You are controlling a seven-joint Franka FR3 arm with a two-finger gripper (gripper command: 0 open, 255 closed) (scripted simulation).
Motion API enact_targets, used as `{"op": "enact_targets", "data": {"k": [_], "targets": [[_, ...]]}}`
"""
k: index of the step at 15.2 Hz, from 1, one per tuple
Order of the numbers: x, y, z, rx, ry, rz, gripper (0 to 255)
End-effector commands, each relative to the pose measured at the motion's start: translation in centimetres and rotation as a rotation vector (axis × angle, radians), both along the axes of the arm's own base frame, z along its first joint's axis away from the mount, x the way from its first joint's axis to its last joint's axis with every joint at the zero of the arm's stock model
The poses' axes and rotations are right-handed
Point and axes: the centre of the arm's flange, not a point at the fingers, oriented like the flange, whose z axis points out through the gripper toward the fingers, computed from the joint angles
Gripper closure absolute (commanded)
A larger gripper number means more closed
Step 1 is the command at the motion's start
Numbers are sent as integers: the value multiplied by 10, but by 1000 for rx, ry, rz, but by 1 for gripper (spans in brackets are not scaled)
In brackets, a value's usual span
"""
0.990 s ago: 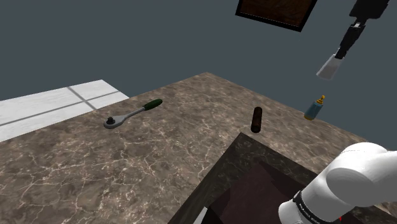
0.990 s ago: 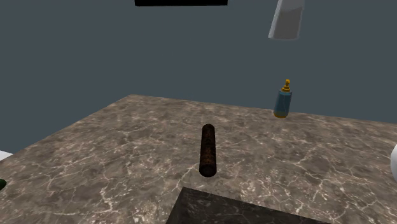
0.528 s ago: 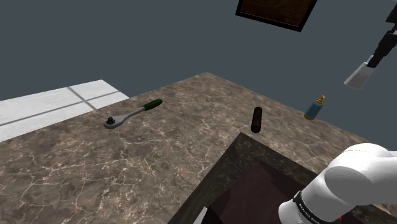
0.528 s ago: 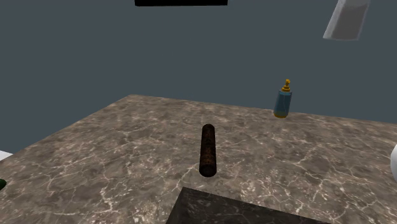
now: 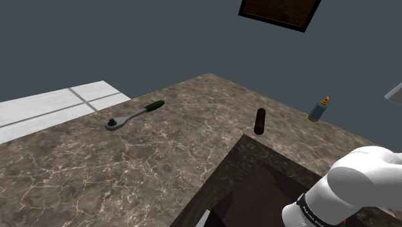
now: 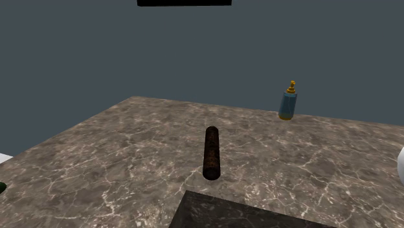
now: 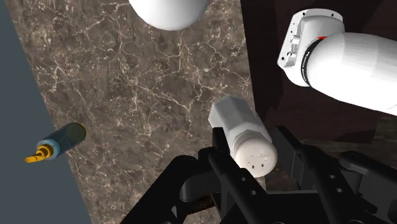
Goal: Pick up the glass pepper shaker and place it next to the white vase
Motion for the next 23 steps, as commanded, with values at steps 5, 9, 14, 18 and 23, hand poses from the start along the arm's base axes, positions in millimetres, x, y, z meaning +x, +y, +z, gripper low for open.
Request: {"op": "enact_targets", "data": {"k": [5,9,14,18,23], "targets": [[-77,-15,0,1,1,1,255],[-129,-25,0,1,1,1,255],[-129,-25,-27,1,1,1,255],[-129,-25,-48,1,1,1,255],[-129,-25,-74,1,1,1,255]]}}
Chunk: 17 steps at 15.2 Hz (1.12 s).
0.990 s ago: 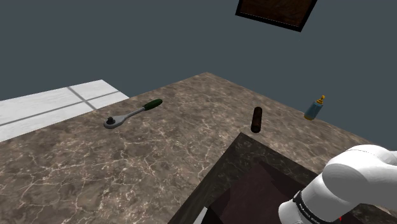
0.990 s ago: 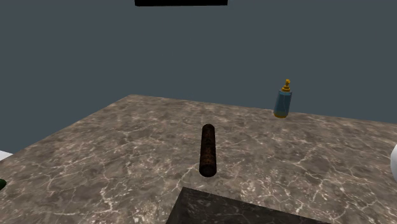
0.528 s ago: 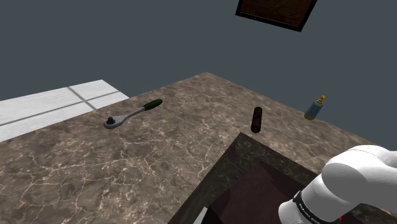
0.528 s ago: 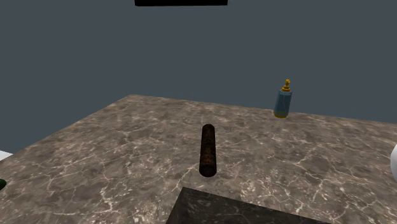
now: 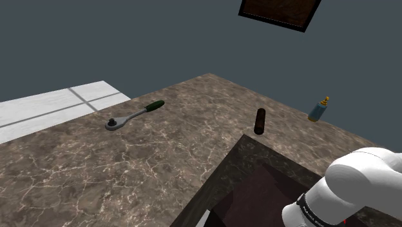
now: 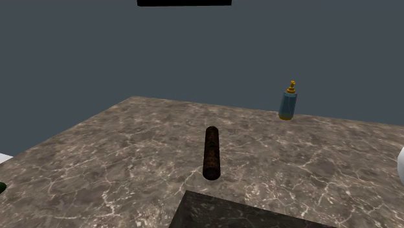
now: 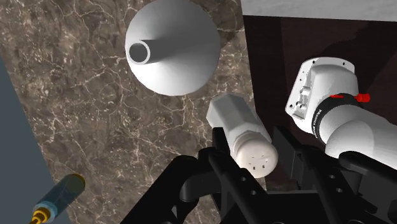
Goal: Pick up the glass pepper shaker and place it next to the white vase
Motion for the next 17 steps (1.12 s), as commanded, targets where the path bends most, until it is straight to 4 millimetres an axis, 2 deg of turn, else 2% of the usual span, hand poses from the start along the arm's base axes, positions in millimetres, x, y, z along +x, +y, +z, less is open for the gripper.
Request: {"op": "enact_targets", "data": {"k": [1,17], "targets": [[0,1,-11,0,0,0,255],[0,1,-95,0,0,0,255]]}}
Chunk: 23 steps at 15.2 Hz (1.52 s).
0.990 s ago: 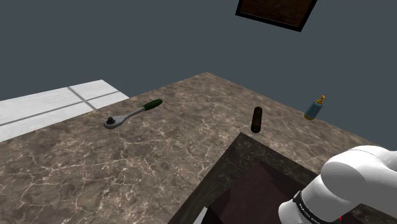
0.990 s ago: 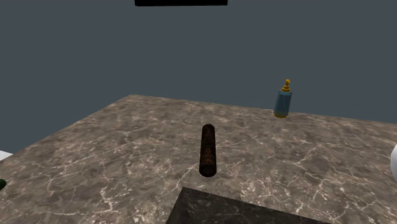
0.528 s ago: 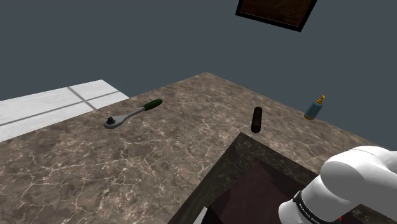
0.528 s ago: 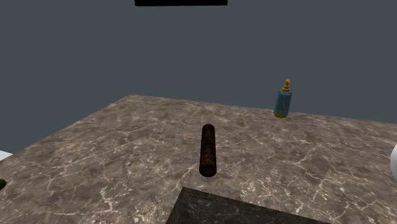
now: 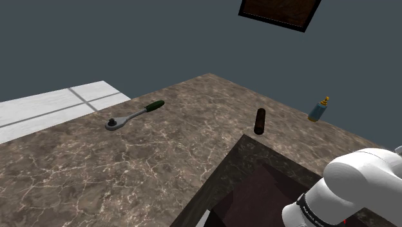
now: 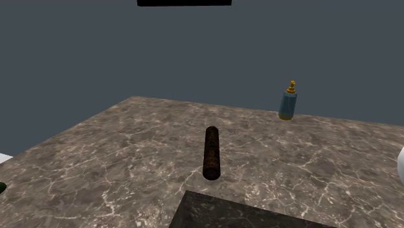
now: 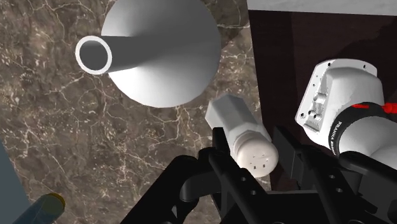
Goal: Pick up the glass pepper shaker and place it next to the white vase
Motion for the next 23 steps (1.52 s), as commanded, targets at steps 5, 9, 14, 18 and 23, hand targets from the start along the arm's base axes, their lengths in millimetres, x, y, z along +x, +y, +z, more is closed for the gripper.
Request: {"op": "enact_targets", "data": {"k": [5,9,14,18,23], "targets": [[0,0,-32,0,0,0,255],[0,0,-53,0,0,0,255],[0,0,-80,0,0,0,255],[0,0,-101,0,0,0,255],[0,0,-127,0,0,0,255]]}}
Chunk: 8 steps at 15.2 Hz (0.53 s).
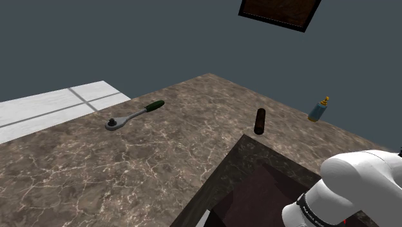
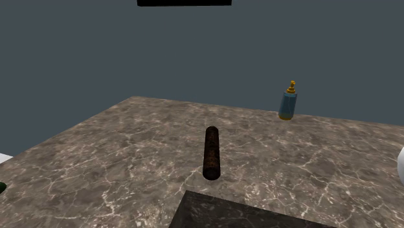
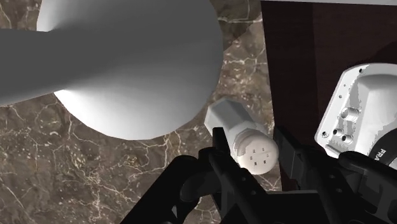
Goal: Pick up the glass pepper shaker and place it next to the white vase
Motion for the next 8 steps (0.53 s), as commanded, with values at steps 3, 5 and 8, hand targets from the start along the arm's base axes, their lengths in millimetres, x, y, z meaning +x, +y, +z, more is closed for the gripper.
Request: {"op": "enact_targets", "data": {"k": [3,5,8], "targets": [[2,0,-22,-1,0,0,255],[2,0,-32,-1,0,0,255],[2,0,-48,-1,0,0,255]]}}
